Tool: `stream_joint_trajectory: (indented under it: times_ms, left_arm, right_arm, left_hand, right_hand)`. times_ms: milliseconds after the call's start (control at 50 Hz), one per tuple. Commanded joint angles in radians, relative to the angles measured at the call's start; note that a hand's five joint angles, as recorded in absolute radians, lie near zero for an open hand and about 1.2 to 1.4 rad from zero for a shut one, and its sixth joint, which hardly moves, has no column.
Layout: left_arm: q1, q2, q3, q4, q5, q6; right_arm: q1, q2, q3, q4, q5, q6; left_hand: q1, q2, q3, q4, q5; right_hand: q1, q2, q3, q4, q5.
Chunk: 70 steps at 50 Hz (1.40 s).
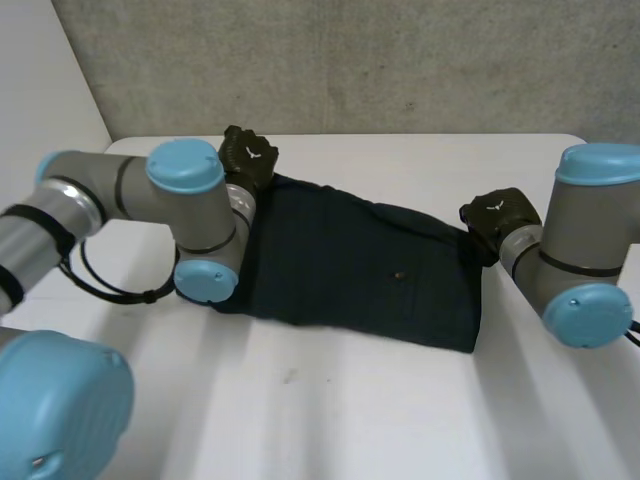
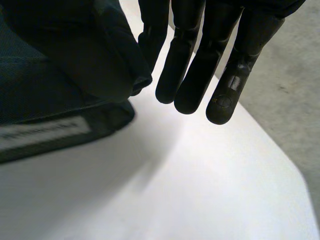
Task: Fold the shorts.
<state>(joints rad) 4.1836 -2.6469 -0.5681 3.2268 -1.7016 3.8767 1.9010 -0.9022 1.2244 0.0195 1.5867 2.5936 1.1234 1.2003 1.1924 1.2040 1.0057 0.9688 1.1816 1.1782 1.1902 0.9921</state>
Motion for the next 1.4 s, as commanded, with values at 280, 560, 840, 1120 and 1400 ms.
stream_joint_trajectory:
  times_ms: [280,560,840,1120,1400]
  left_arm:
    - [-0.027,-0.107,0.022,0.177,0.039,-0.01]
    - [0.015,0.567,-0.715,0.166,0.072,-0.367]
    - [0.059,0.751,-1.114,0.189,0.129,-0.594]
    - [0.09,0.74,-1.148,0.194,0.126,-0.597]
    - [0.089,0.759,-1.165,0.191,0.12,-0.597]
  right_arm:
    - [-0.006,-0.045,-0.004,-0.268,0.075,0.132]
    - [-0.02,-0.379,0.38,-0.076,-0.128,0.306]
    - [-0.039,-0.294,0.573,-0.262,-0.145,0.345]
    - [-0.051,-0.19,0.541,-0.286,-0.143,0.347]
    - [-0.172,-0.245,0.531,-0.193,-0.148,0.208]
  left_hand:
    - [-0.949,-1.026,-1.018,-1.029,-1.006]
    - [-0.942,-1.019,-1.011,-1.023,-0.999]
    - [-0.919,-0.996,-0.988,-0.999,-0.975]
    - [-0.919,-0.996,-0.988,-0.999,-0.975]
    - [-0.919,-0.996,-0.988,-0.999,-0.975]
  right_hand:
    - [-0.794,-1.007,-1.004,-1.016,-0.992]
    - [-0.794,-1.007,-1.004,-1.016,-0.992]
    - [-0.441,-0.654,-0.65,-0.662,-0.639]
    - [-0.054,-0.266,-0.263,-0.275,-0.251]
    - [0.428,0.215,0.218,0.206,0.23]
